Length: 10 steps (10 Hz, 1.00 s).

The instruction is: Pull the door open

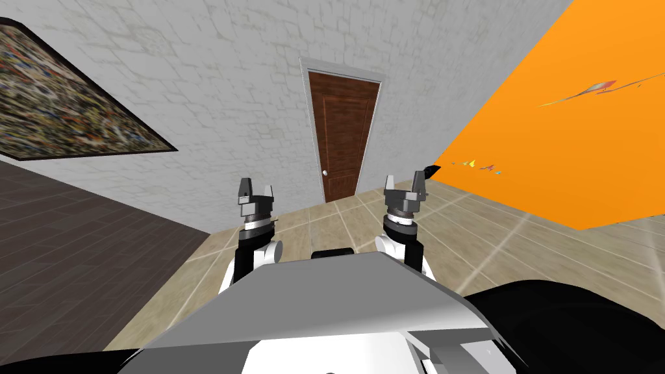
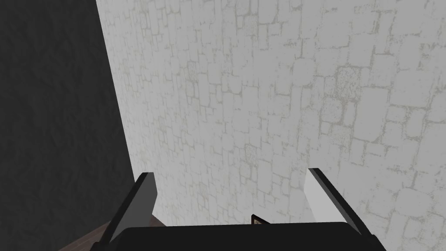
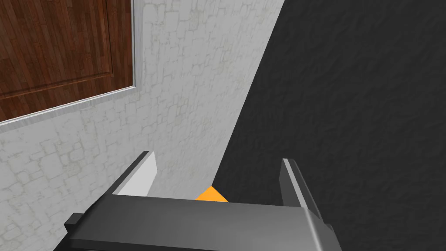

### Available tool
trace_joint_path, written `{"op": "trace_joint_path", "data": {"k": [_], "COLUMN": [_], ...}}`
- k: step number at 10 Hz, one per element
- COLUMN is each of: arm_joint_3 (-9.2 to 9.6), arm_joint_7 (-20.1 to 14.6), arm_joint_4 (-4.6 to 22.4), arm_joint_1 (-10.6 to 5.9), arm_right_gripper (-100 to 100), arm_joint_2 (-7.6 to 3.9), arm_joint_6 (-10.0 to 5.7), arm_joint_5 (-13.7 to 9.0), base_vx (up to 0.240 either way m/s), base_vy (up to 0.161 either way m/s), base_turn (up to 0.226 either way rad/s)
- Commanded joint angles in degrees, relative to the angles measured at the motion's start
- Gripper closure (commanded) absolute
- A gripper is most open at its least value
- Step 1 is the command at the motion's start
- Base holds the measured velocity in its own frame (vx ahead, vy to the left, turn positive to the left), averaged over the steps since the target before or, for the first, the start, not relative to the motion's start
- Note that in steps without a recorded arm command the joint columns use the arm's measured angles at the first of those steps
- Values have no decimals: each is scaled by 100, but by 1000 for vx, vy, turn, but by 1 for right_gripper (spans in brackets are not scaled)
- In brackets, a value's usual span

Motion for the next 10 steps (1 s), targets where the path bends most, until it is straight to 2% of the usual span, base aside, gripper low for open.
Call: {"op": "trace_joint_path", "data": {"k": [1, 6, 10], "arm_joint_3": [1, 5, 7], "arm_joint_7": [169, 764, 1140], "arm_joint_4": [161, 727, 1084], "arm_joint_1": [-25, -113, -168], "arm_right_gripper": [-100, -100, -100], "arm_joint_2": [-45, -179, -253], "arm_joint_6": [-23, -105, -157], "arm_joint_5": [-6, -26, -39], "base_vx": [91, 149, 98], "base_vy": [20, 28, 31], "base_turn": [47, 53, 40]}}
